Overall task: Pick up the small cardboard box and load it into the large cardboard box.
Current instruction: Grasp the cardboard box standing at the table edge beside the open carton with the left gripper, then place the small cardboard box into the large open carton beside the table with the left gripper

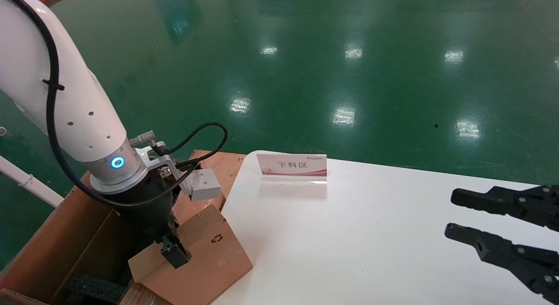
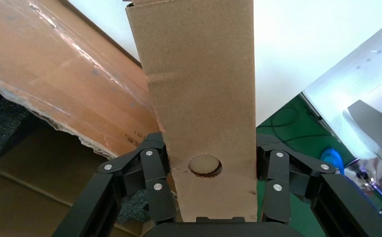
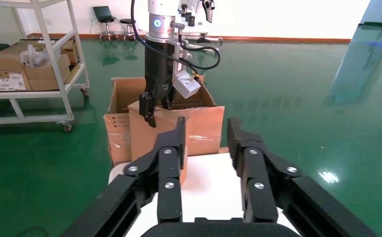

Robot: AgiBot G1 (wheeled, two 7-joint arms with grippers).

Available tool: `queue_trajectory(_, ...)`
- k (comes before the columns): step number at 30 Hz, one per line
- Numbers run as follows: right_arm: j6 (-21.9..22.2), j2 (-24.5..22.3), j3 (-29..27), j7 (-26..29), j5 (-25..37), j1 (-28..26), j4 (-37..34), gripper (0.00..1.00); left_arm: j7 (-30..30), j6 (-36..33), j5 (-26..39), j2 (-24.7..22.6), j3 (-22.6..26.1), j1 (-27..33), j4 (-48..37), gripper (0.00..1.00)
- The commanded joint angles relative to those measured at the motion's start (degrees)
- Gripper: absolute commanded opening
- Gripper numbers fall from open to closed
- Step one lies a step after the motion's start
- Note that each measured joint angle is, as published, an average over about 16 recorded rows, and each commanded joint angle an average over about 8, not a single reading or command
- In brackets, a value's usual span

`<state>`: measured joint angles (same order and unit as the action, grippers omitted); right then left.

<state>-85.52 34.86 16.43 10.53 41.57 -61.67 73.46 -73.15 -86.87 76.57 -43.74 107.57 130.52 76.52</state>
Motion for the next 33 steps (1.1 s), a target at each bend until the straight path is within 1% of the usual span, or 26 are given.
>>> queue_trajectory(1, 0.00, 0.00, 0.00, 0.00, 0.00, 0.00, -0.01, 0.00, 0.35, 0.10, -0.29, -0.13, -0.19, 0.10, -0.37, 0.00)
queue_trajectory(6, -0.01, 0.00, 0.02, -0.02, -0.01, -0.02, -0.03, 0.00, 2.62, -1.18, -3.46, 0.92, -2.92, 4.86, -1.96, 0.00)
queue_trajectory(10, -0.01, -0.01, 0.04, -0.03, -0.02, -0.02, -0.03, 0.00, 4.46, -2.90, -5.36, 1.13, -4.55, 10.03, -4.42, 0.00)
queue_trajectory(13, 0.00, -0.01, 0.05, -0.03, -0.03, -0.03, -0.04, 0.00, 5.58, -3.96, -6.43, 0.78, -4.48, 14.64, -6.75, 0.00)
queue_trajectory(15, 0.00, -0.01, 0.06, -0.04, -0.03, -0.03, -0.04, 0.00, 6.13, -4.42, -7.08, 0.40, -3.46, 17.93, -8.33, 0.00)
queue_trajectory(18, 0.00, -0.02, 0.07, -0.04, -0.04, -0.03, -0.04, 0.00, 6.71, -4.79, -8.11, -0.31, -0.37, 22.99, -10.60, 0.00)
queue_trajectory(20, 0.01, -0.02, 0.08, -0.05, -0.04, -0.04, -0.04, 0.00, 7.12, -4.90, -8.57, -0.96, 2.63, 26.27, -11.90, 0.00)
queue_trajectory(24, 0.01, -0.02, 0.09, -0.05, -0.05, -0.04, -0.04, 0.00, 8.00, -4.91, -8.71, -2.52, 9.96, 31.51, -14.07, 0.00)
queue_trajectory(28, 0.02, -0.03, 0.11, -0.06, -0.06, -0.04, -0.04, 0.00, 9.10, -4.93, -8.63, -3.96, 17.51, 34.63, -16.60, 0.00)
queue_trajectory(33, 0.03, -0.04, 0.13, -0.07, -0.08, -0.05, -0.04, 0.62, 10.54, -5.08, -10.13, -5.16, 26.39, 35.89, -19.78, 0.00)
